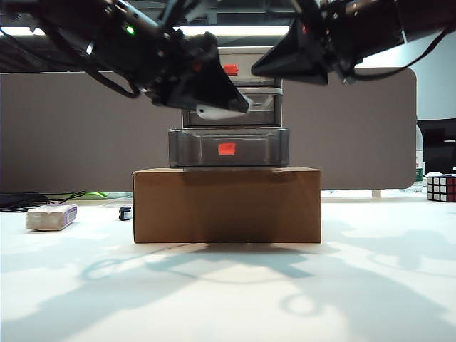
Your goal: Open the third layer of the drawer on the table, pick up the earphone case on the table and put it in, and finally close the drawer.
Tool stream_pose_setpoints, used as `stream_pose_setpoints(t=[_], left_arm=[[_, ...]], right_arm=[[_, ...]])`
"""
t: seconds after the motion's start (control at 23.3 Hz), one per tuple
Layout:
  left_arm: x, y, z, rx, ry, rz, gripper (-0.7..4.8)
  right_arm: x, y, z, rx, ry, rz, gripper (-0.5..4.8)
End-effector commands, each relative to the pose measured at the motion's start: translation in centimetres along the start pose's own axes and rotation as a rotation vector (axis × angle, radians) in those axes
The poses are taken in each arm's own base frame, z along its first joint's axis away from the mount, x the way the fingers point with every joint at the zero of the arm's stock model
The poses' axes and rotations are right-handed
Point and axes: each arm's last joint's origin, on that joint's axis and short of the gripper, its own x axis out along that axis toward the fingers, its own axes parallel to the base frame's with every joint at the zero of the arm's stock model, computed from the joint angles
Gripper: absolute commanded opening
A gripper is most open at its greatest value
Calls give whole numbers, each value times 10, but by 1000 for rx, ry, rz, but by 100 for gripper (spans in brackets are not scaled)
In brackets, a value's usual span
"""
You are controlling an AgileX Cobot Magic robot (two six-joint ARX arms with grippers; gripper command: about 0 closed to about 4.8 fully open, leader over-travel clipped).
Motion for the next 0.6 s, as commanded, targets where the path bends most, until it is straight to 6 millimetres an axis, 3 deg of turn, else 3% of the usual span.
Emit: stream_pose_setpoints(t=[0.04,0.09,0.13,0.17,0.34,0.47,0.56,0.6], left_arm=[[8,1,-2,3,9,7,158],[11,2,-4,0,20,4,184],[14,2,-7,-7,37,-4,262],[14,1,-9,-10,47,-6,296],[9,1,-4,-5,31,-2,311],[-23,-4,19,7,-8,2,309],[-48,-11,28,1,3,-48,235],[-54,-14,28,-7,26,-65,142]], right_arm=[[-6,5,10,-24,-35,2,-5],[-7,6,11,-29,-43,4,-5],[-10,7,14,-38,-55,0,-5],[-11,8,16,-42,-61,-1,-5],[-14,7,18,-45,-70,-11,-5],[-14,7,19,-48,-72,0,-5],[-14,8,22,-52,-77,6,-5],[-14,8,23,-54,-81,7,-5]])
